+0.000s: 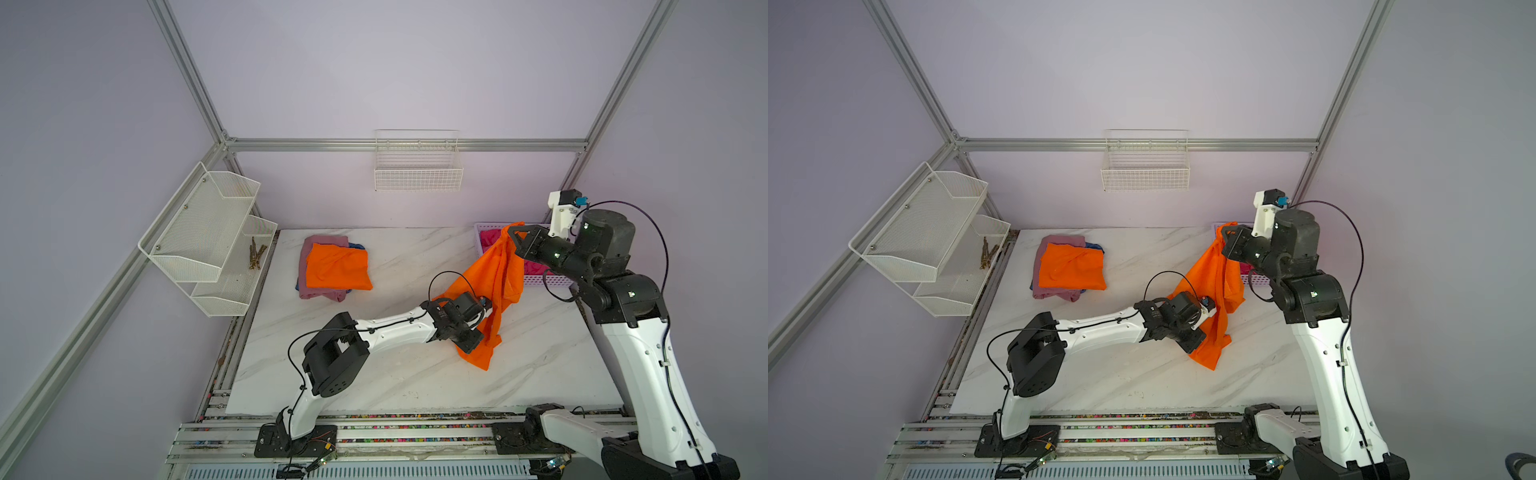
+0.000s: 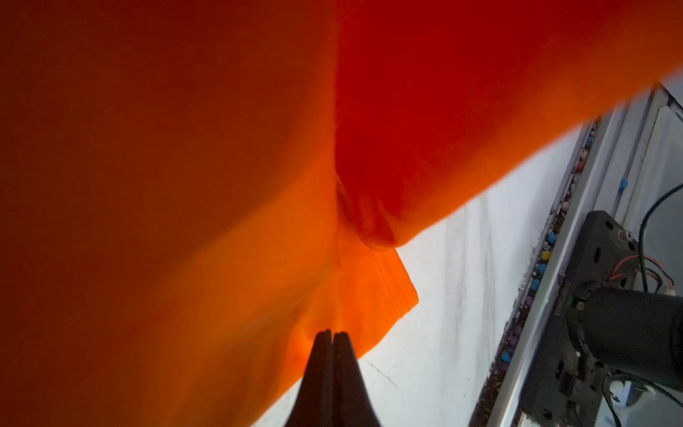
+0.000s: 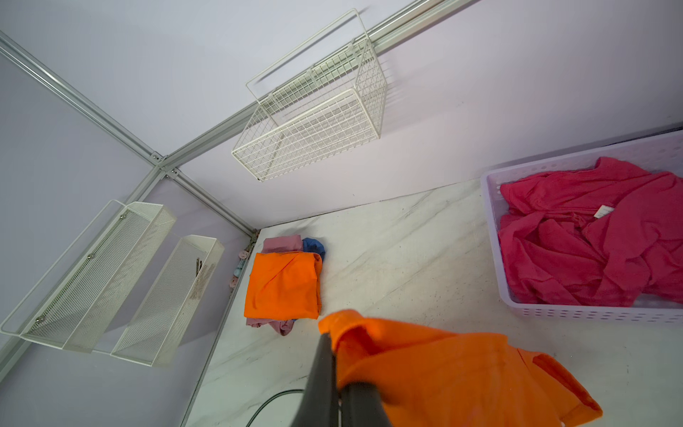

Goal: Fold and stack t-shirts
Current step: Flatten out the T-shirt at the center of the board.

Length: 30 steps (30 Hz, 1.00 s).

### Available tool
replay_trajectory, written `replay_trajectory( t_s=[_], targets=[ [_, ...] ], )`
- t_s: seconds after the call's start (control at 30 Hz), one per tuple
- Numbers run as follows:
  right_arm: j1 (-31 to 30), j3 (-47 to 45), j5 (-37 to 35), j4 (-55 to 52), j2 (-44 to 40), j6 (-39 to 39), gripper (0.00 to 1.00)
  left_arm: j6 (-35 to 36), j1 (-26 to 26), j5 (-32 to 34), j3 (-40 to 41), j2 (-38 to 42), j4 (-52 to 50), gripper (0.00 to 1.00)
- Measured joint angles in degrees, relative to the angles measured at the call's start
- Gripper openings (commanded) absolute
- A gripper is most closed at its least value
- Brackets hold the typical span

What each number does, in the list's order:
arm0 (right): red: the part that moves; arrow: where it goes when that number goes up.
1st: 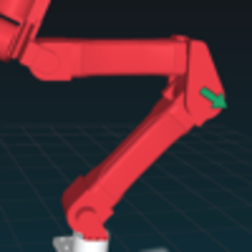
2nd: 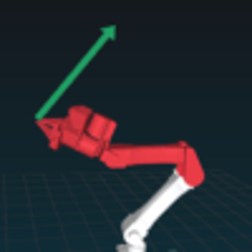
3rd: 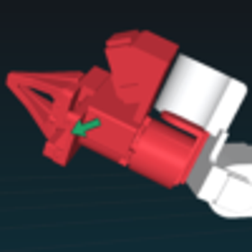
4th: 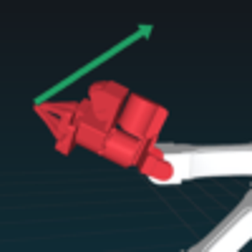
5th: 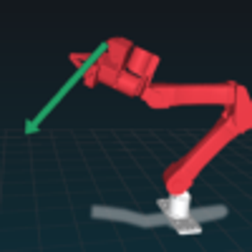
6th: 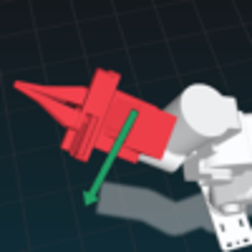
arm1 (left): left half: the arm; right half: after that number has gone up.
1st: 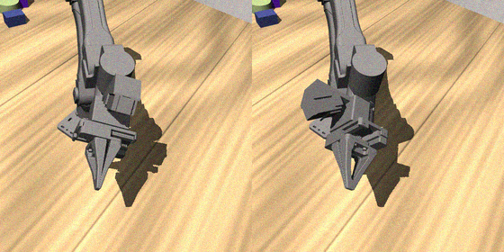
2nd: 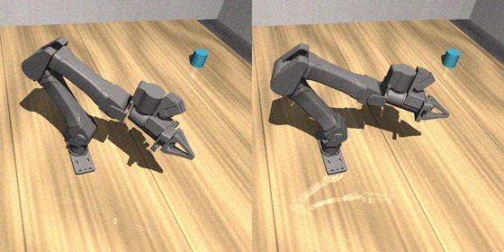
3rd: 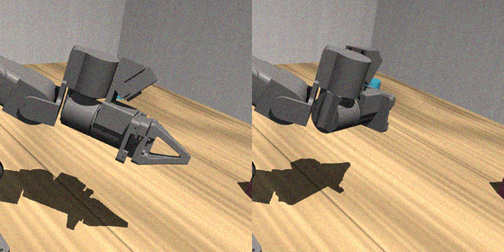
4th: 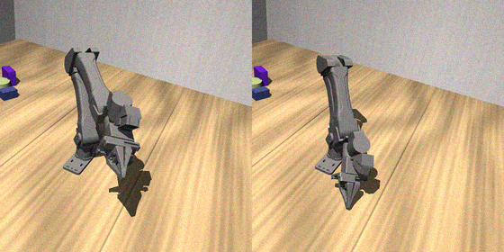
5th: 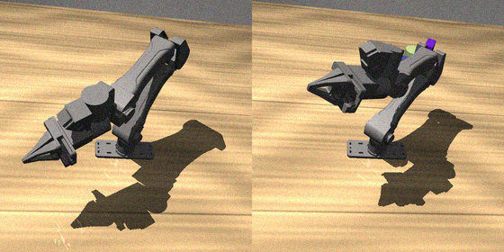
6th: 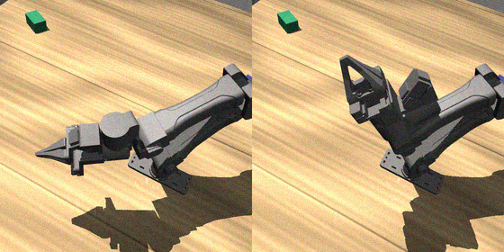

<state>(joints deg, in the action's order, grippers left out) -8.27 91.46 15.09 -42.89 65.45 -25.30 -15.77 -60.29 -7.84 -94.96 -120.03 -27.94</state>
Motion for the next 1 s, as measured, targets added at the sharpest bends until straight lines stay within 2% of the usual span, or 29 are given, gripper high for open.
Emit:
replay_trajectory(
  t_s=[0.13, 0.43, 0.47, 0.53, 0.57, 0.7, 0.8, 1.0],
  targets=[
    [-0.15, -0.02, -0.22, -0.15, -0.04, 0.11, 0.00, -0.02, 0.20, -1.46, -2.47, -4.31, 0.11, 0.00],
    [-0.20, 1.11, -1.33, -1.77, -0.04, 2.03, 0.00, -0.09, 0.28, -0.07, -0.74, -7.48, -1.31, 0.00],
    [-0.20, 1.16, -1.31, -1.77, -0.04, 2.16, 0.00, -0.09, 0.26, -0.09, -0.11, -7.21, -0.76, 0.00],
    [-0.20, 1.22, -1.31, -1.77, 0.02, 2.38, 0.00, 0.00, 0.28, 0.00, 1.20, -6.45, 0.17, 0.15],
    [-0.20, 1.22, -1.29, -1.77, 0.07, 2.49, 0.00, 0.00, 0.26, -0.07, 1.88, -6.10, 0.61, 0.17],
    [-0.20, 1.22, -1.29, -1.79, 0.13, 2.91, 0.00, -0.09, 0.26, 0.44, 3.98, -4.35, 0.46, 0.18],
    [-0.20, 1.22, -1.31, -1.79, 0.13, 3.30, 0.00, -0.11, 0.26, 0.50, 5.11, -3.13, -0.83, 0.13],
    [-0.20, 1.22, -1.31, -1.79, 0.13, 3.54, 0.00, -0.13, 0.26, -0.04, 8.68, 0.37, -2.73, 0.15]
  ],
)
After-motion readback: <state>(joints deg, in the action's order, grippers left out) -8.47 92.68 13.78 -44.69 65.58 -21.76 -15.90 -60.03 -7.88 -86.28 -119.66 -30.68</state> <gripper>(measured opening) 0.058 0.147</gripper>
